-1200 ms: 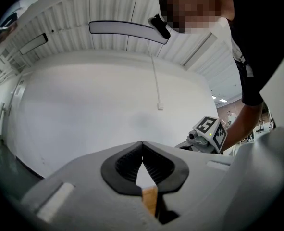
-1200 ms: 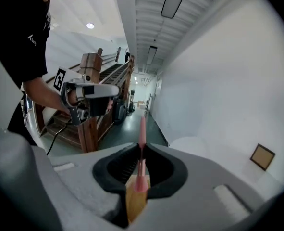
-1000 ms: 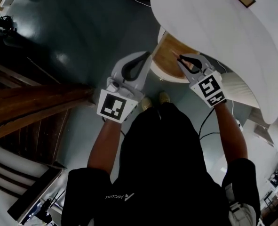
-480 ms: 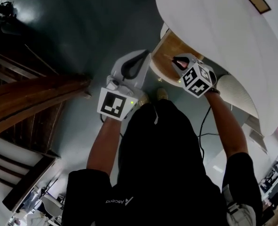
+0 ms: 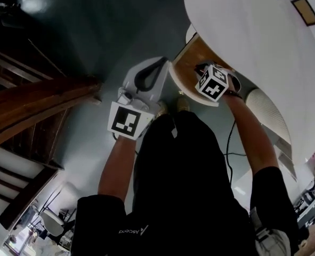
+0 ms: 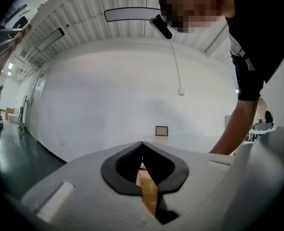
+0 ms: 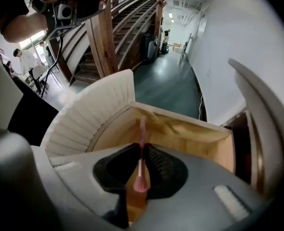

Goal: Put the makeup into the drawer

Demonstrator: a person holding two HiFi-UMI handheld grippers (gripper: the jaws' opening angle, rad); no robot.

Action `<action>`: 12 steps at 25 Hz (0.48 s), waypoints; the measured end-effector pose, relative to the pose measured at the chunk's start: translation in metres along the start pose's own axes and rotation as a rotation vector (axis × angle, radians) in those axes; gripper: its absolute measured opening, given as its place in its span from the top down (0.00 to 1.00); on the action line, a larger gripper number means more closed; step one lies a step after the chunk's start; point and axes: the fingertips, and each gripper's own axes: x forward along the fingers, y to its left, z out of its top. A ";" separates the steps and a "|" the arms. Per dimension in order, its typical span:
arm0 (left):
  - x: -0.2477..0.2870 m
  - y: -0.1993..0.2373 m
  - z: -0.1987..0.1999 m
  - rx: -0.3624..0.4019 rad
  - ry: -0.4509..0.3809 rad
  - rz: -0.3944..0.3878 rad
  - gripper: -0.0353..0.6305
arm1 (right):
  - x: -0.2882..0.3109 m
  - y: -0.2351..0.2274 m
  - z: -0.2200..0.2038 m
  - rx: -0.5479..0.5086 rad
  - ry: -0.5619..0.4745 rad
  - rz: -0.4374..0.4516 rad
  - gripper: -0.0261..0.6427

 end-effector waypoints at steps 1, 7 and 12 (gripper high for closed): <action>0.000 0.003 -0.001 -0.002 0.002 0.009 0.93 | 0.007 -0.001 -0.002 -0.005 0.014 0.009 0.89; 0.003 0.011 -0.013 0.003 0.017 0.040 0.93 | 0.044 -0.006 -0.015 -0.046 0.084 0.056 0.88; 0.007 0.019 -0.022 -0.006 0.027 0.052 0.93 | 0.071 -0.008 -0.018 -0.057 0.112 0.077 0.88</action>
